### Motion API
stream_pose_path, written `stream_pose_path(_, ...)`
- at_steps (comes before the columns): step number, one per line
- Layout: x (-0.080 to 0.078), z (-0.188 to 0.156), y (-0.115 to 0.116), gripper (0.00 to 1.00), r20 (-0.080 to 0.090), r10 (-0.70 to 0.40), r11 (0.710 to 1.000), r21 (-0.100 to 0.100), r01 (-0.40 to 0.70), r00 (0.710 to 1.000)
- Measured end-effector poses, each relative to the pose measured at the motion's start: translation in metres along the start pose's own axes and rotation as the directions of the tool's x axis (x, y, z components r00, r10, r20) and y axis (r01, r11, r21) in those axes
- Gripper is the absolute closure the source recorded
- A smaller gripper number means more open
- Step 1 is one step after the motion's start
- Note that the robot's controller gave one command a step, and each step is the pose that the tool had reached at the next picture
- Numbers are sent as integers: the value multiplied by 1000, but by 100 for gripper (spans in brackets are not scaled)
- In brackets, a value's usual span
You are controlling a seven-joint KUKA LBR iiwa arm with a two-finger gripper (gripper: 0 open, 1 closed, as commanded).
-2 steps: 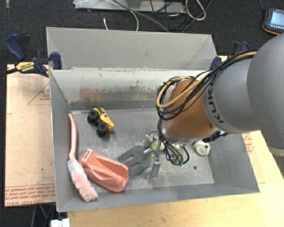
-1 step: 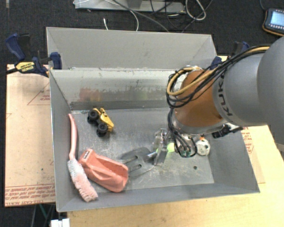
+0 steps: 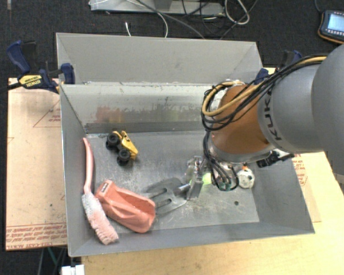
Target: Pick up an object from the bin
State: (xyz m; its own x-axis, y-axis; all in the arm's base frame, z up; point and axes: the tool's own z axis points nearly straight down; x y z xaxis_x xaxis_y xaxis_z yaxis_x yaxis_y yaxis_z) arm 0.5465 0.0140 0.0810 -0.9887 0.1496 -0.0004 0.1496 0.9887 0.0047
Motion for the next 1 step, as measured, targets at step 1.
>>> stream_pose_path(1,1,-112,-4,100,-1,38,999,-1,-38,999)
